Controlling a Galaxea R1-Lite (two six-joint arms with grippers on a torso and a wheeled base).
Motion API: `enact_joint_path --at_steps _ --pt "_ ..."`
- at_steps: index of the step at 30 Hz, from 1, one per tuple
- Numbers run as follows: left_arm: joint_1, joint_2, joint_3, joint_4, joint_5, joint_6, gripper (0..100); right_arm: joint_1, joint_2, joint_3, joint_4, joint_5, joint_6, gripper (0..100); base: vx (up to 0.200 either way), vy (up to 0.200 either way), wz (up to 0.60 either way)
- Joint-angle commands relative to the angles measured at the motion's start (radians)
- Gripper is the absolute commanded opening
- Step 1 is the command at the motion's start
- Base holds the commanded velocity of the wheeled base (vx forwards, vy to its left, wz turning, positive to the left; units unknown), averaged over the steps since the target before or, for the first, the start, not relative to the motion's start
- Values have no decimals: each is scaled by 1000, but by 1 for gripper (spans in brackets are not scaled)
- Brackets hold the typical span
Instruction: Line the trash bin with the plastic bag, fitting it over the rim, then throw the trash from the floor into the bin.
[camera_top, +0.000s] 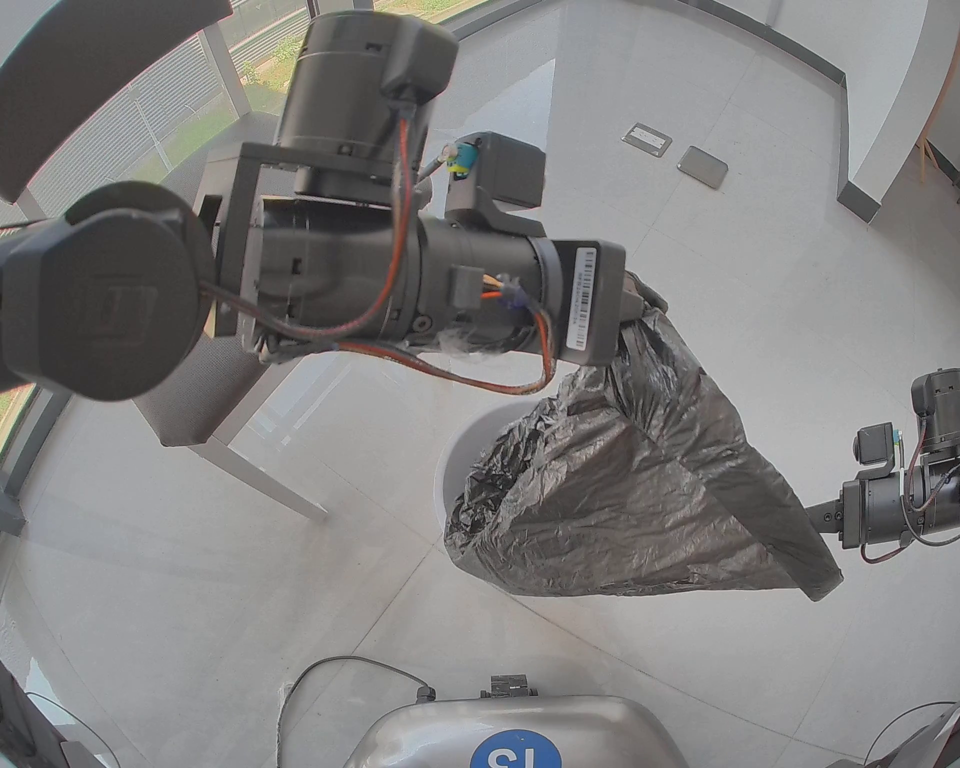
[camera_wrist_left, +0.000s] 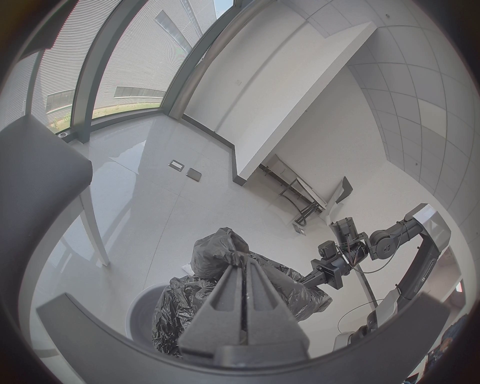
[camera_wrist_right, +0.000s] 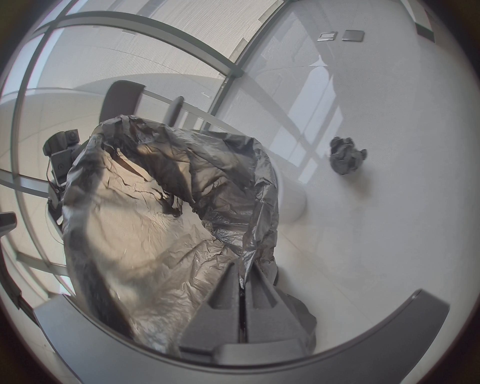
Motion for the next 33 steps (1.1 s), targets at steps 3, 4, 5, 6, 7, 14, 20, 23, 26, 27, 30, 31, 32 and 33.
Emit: enact_joint_path --at_steps 3,4,5,6,7,14,20,23,26,27,30,31,32,33 --pt "72 -8 99 -164 4 4 0 -23 -32 -9 -2 -25 -16 0 0 0 0" --pt "73 -8 102 -167 4 4 0 -24 -32 -9 -2 -25 -16 0 0 0 0" --pt "84 -22 151 -216 4 4 0 -29 -35 -23 -10 -28 -19 0 0 0 0" --pt "89 -27 174 -238 4 4 0 -29 -39 -29 -10 -31 -20 0 0 0 0" --pt "92 -30 203 -272 2 4 0 -29 -42 -38 -11 -38 -22 0 0 0 0" --pt "105 -24 281 -413 -9 -1 0 -29 -42 -66 -11 -61 -77 0 0 0 0" --pt "119 -5 275 -440 -38 -1 0 -16 -35 -69 -11 -94 -108 0 0 0 0" --pt "127 9 283 -453 -55 1 0 -15 -28 -72 -16 -94 -119 0 0 0 0" --pt "147 33 281 -454 -56 2 0 -13 3 -96 -31 -94 -142 0 0 0 0" --pt "150 35 281 -454 -56 2 0 -13 6 -99 -33 -94 -145 0 0 0 0" --pt "173 50 292 -453 -64 1 0 -3 37 -127 -33 -96 -160 0 0 0 0" --pt "187 61 301 -454 -76 1 0 5 50 -139 -33 -96 -163 0 0 0 0" --pt "197 70 307 -457 -84 1 0 7 64 -150 -33 -96 -163 0 0 0 0" --pt "205 79 315 -467 -92 1 0 8 78 -156 -33 -96 -165 0 0 0 0"
